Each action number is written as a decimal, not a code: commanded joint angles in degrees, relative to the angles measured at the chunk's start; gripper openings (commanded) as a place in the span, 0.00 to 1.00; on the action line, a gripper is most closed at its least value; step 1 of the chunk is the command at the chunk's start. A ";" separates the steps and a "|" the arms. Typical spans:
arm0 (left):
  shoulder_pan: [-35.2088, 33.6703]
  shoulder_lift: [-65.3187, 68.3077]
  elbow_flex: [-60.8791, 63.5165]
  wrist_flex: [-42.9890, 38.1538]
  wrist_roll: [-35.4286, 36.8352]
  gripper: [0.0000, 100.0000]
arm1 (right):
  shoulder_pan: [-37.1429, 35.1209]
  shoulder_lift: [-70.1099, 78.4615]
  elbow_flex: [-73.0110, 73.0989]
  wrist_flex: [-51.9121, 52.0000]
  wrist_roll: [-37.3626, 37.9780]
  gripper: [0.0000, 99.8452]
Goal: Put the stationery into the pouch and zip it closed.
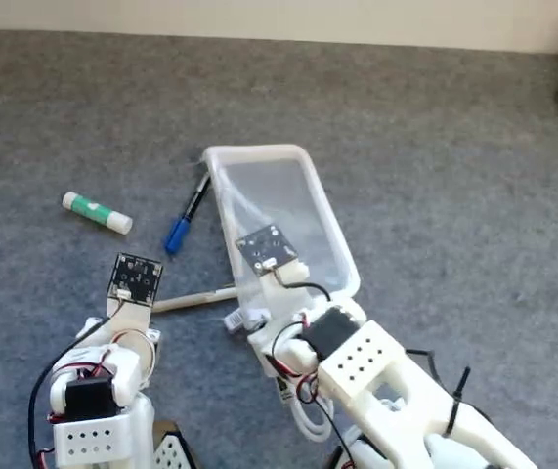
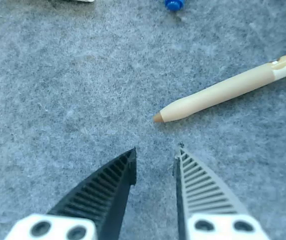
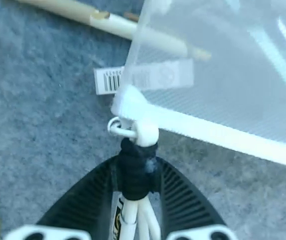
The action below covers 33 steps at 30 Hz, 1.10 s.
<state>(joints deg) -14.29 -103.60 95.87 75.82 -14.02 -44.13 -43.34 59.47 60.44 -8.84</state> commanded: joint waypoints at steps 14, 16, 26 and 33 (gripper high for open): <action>-0.66 -0.40 1.27 0.18 0.62 0.13 | 3.12 -10.24 -0.22 0.57 0.79 0.01; 0.48 -0.40 1.27 0.18 0.70 0.13 | 3.12 -12.00 0.57 0.57 0.79 0.01; 8.92 -0.40 1.27 0.18 0.62 0.14 | 3.21 -20.79 2.42 0.22 0.79 0.01; 2.86 -0.40 -8.13 0.18 0.62 0.13 | 4.44 -24.40 2.51 0.04 0.53 0.01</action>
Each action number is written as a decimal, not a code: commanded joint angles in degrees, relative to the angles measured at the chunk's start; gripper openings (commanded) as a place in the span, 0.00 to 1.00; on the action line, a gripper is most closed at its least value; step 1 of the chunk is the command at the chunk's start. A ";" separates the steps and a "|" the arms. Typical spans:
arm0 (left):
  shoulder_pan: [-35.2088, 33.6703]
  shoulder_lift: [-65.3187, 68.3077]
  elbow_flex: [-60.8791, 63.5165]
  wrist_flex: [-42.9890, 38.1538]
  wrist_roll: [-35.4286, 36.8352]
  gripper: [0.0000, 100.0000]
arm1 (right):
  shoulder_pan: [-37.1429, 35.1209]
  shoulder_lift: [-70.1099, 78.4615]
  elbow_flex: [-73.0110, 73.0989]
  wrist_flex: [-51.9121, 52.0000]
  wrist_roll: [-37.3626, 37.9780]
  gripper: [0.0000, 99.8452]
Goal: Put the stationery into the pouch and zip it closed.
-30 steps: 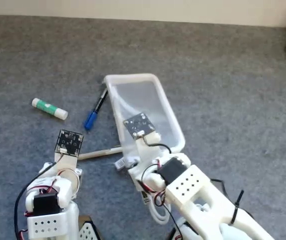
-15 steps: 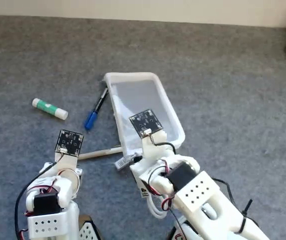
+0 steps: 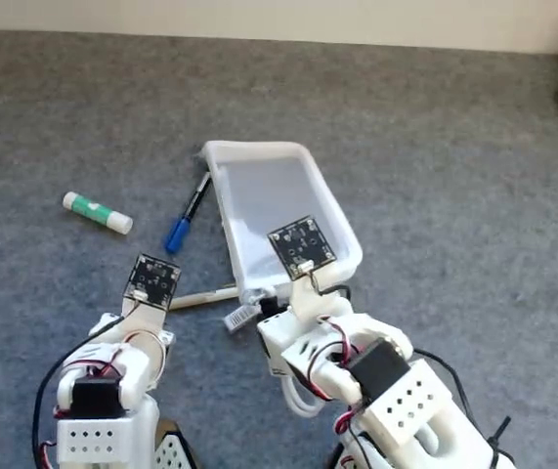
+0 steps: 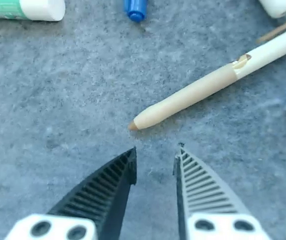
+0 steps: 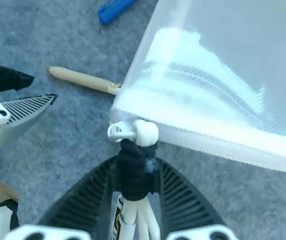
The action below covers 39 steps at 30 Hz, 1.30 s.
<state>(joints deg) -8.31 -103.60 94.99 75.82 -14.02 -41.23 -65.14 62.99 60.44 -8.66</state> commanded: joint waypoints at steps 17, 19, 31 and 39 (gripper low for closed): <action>6.46 -0.40 -22.64 -1.93 2.20 0.14 | 4.26 -11.38 -1.01 -3.12 0.26 0.01; 6.90 -0.40 -25.10 -2.02 6.07 0.16 | 4.18 -12.09 -1.10 -3.21 0.26 0.01; 10.51 -0.40 -27.12 -3.16 20.92 0.38 | -6.64 -12.70 -1.01 -9.27 0.62 0.01; 13.23 -0.40 -27.91 -2.99 22.77 0.38 | -6.37 -12.70 0.31 -9.36 0.62 0.01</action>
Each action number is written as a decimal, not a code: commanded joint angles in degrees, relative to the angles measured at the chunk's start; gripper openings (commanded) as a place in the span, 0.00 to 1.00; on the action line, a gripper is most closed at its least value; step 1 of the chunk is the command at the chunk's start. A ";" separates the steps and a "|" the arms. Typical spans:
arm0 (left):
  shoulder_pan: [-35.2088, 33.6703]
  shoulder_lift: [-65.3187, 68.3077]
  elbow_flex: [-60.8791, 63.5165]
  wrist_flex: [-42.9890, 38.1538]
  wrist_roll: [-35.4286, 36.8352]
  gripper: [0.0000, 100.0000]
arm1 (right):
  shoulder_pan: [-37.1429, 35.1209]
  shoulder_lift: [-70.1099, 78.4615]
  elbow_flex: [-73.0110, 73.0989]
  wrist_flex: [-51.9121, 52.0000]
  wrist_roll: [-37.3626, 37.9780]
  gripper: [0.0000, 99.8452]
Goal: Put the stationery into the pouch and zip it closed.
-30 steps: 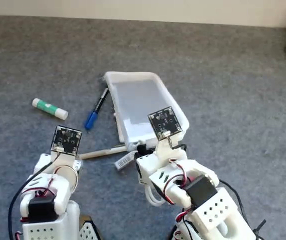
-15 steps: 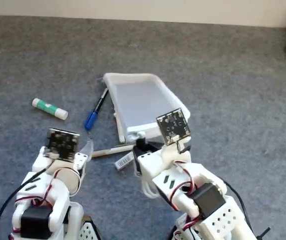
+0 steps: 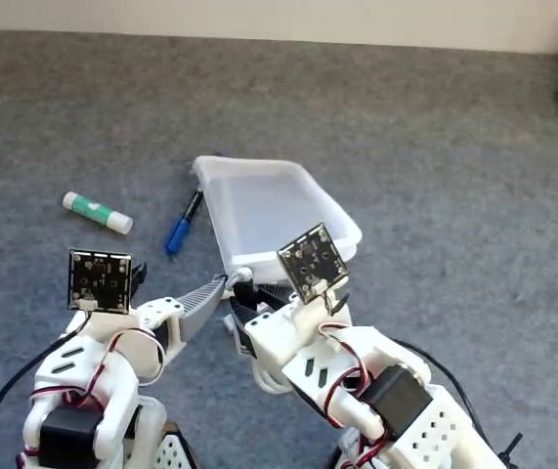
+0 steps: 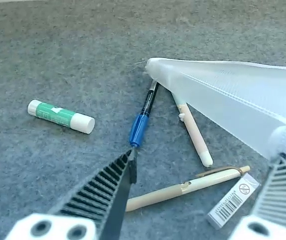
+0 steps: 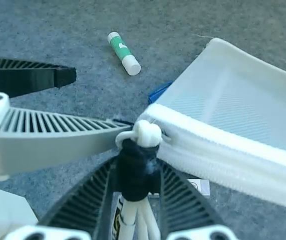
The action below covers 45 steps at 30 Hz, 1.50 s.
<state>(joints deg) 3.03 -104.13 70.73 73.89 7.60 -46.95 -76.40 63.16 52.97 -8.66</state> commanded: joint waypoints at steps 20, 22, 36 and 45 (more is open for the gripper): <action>1.71 0.13 -4.97 0.53 -1.49 0.38 | 0.40 -1.45 1.27 -1.63 0.62 0.01; 1.71 0.13 -4.79 0.53 -1.58 0.38 | 2.07 -1.45 1.27 -1.63 0.62 0.01; 1.63 0.22 -4.35 1.76 -3.87 0.38 | 4.00 -1.45 1.19 -1.63 0.44 0.01; 1.63 0.22 0.48 0.88 -5.54 0.38 | 4.00 -1.45 1.45 -1.63 0.53 0.01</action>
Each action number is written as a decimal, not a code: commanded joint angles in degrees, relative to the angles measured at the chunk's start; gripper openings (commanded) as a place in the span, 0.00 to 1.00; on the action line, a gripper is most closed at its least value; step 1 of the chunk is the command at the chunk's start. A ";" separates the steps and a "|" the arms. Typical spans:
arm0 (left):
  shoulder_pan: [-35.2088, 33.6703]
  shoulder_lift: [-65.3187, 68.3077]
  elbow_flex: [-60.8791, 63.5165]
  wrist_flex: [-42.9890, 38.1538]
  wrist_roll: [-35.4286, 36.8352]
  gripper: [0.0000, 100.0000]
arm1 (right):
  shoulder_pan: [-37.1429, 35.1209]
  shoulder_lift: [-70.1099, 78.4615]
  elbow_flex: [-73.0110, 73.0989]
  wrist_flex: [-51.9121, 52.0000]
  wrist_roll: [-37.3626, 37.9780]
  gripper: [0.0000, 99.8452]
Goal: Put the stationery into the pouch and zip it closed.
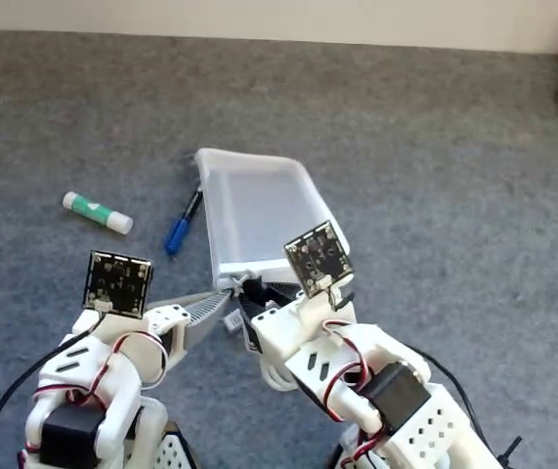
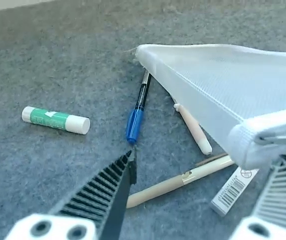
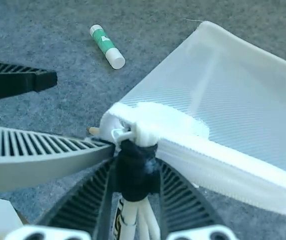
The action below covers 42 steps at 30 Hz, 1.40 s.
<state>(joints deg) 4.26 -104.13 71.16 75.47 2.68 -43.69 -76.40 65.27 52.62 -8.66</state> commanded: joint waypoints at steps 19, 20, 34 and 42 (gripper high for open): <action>-4.97 0.13 7.16 -14.15 -0.53 0.21 | 0.66 -1.45 -0.57 0.75 0.62 0.01; -4.97 0.13 7.87 -15.12 -0.53 0.20 | 0.66 -1.45 -0.57 0.75 0.62 0.01; -5.23 0.13 8.66 -16.88 -0.53 0.02 | 1.45 -1.45 -0.66 5.32 4.22 0.01; -5.23 0.13 8.75 -16.70 -0.53 0.01 | 12.09 -1.45 -1.10 6.02 4.66 0.01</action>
<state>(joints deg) 0.40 -103.60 80.75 60.18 2.86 -36.48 -76.48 65.27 58.24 -4.79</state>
